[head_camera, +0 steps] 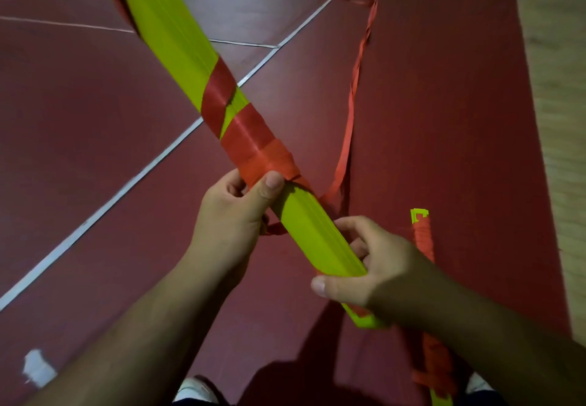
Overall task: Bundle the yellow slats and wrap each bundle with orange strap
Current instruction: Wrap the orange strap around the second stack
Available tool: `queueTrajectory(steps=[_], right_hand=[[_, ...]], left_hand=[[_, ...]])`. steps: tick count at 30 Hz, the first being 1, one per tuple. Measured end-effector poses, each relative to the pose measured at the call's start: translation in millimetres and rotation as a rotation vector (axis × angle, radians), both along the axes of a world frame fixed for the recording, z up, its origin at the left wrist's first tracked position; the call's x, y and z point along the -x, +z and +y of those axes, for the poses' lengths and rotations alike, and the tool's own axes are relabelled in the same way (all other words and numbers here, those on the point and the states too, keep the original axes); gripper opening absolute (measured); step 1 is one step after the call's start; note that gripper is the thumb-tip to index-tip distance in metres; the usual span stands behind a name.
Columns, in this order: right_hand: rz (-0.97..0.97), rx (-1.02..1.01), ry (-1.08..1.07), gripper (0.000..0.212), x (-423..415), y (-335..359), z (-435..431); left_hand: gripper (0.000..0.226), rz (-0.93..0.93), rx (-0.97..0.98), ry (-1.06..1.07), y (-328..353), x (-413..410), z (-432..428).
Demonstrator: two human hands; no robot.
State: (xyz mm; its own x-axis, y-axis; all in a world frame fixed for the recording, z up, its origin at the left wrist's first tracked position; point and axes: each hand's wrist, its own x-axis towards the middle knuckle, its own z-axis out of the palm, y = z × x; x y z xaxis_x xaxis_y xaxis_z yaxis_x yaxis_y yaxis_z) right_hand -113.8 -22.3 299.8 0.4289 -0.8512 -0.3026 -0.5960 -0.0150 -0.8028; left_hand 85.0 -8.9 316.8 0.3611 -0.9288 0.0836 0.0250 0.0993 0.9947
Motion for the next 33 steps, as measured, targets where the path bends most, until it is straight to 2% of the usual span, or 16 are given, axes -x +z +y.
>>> queueTrajectory(steps=[2,4,6,9,13,16,17,19,20,21,24,26,27,29,30,33], right_hand=[[0.186,0.148,-0.034,0.059,-6.2,-2.6,3.5],[0.17,0.235,-0.081,0.042,-10.2,-3.6,4.7],[0.105,0.23,-0.068,0.029,-10.7,-0.3,4.7],[-0.105,-0.021,-0.034,0.02,-7.2,14.2,2.0],[-0.396,-0.368,0.095,0.019,2.7,23.5,4.1],[-0.544,-0.59,0.207,0.018,9.6,24.5,7.9],[-0.577,-0.665,0.243,0.017,12.3,24.6,8.1],[-0.61,-0.779,0.293,0.02,17.6,24.4,6.4],[-0.612,-0.817,0.309,0.023,18.6,23.4,5.6],[-0.605,-0.847,0.313,0.027,20.6,21.8,4.0],[-0.535,-0.886,0.35,0.036,21.7,24.3,-2.2],[-0.421,-0.774,0.334,0.039,19.9,24.7,-8.4],[-0.361,-0.64,0.294,0.037,17.8,22.7,-11.5],[-0.21,-0.266,0.137,0.032,10.9,14.7,-13.6],[-0.111,-0.078,0.067,0.037,7.4,10.8,-11.4],[0.148,0.298,-0.033,0.056,-3.8,0.9,-0.9]], left_hand=[[0.05,-0.035,-0.015,0.119,2.7,6.6,-0.1],[0.048,-0.06,-0.025,0.165,6.2,10.2,0.0],[0.052,-0.117,-0.029,0.145,6.1,4.7,-1.7],[0.047,-0.113,-0.026,-0.004,0.2,-15.2,-4.8],[0.061,0.011,0.038,-0.226,-5.2,-26.6,-6.3],[0.054,0.096,0.05,-0.337,-5.9,-22.8,-6.0],[0.067,0.127,0.023,-0.376,-5.5,-20.4,-5.4],[0.106,0.164,-0.02,-0.418,-3.1,-16.3,-3.3],[0.113,0.168,-0.017,-0.429,-3.2,-16.7,-1.3],[0.108,0.178,-0.009,-0.445,-4.5,-16.5,-0.4],[0.065,0.148,0.014,-0.407,-8.3,-18.0,1.5],[0.061,0.102,-0.011,-0.31,-7.6,-15.8,1.3],[0.057,0.082,-0.021,-0.249,-7.8,-14.5,0.6],[0.043,-0.012,-0.051,-0.114,-6.0,-10.1,-0.6],[0.043,-0.068,-0.074,-0.05,-4.7,-7.1,-1.1],[0.079,-0.134,-0.067,0.03,-7.0,1.8,0.2]])
